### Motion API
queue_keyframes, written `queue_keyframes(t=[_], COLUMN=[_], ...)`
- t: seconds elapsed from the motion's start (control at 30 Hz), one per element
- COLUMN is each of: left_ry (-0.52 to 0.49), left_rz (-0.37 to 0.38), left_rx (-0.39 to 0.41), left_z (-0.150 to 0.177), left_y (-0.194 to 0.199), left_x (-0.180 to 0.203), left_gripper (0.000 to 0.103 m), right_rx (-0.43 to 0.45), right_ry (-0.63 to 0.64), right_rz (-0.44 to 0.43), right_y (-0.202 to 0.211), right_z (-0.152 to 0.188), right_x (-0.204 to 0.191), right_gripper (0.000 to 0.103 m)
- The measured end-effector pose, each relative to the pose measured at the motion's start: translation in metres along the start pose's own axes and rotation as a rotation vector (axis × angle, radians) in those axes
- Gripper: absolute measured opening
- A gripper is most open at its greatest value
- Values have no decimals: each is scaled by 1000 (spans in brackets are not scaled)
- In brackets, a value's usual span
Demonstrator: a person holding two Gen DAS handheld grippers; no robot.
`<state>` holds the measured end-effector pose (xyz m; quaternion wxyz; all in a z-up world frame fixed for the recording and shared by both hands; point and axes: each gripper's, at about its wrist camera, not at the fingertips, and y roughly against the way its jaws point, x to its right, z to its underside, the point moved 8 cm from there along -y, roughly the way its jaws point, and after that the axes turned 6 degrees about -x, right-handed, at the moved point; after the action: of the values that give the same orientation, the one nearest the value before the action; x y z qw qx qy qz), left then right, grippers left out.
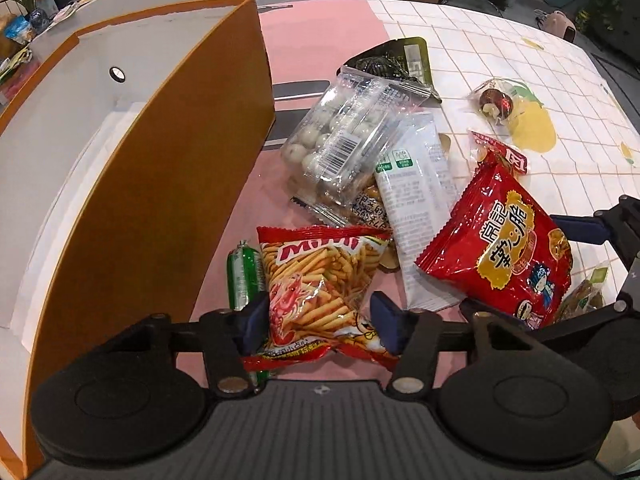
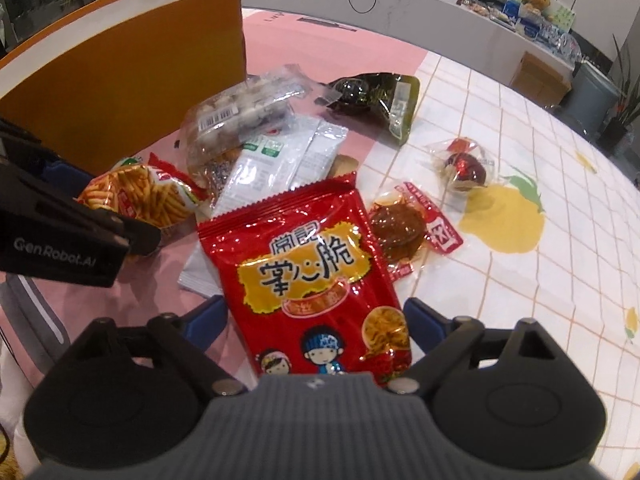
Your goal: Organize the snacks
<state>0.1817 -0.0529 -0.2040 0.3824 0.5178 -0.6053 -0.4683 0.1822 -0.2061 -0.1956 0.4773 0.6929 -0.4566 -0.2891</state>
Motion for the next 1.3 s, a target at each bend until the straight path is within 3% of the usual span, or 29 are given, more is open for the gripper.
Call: queue_keyframes(t=[0.1, 0.37, 0.8, 1.03, 1.13, 1.3], left_ry=[1, -12, 27, 95, 140, 224], left_rz=[-3, 26, 142, 152, 106, 62], left_rx=[7, 35, 182, 273, 301, 269], left_z=[-2, 2, 2, -12, -18, -28], left_y=[0, 13, 114, 178, 193, 192], left_x=[0, 0, -16, -75, -114, -171], left_gripper=[49, 44, 44, 44, 44, 44], right_rx=[-1, -4, 120, 226, 265, 275], right_ry=[-1, -24, -50, 1, 33, 44], right_rz=[-10, -12, -40, -92, -112, -206], right_y=[2, 16, 104, 152, 165, 166], right_z=[-1, 4, -26, -75, -103, -150], right_x=[-2, -9, -23, -54, -74, -115], right_gripper=[85, 81, 80, 80, 80, 80])
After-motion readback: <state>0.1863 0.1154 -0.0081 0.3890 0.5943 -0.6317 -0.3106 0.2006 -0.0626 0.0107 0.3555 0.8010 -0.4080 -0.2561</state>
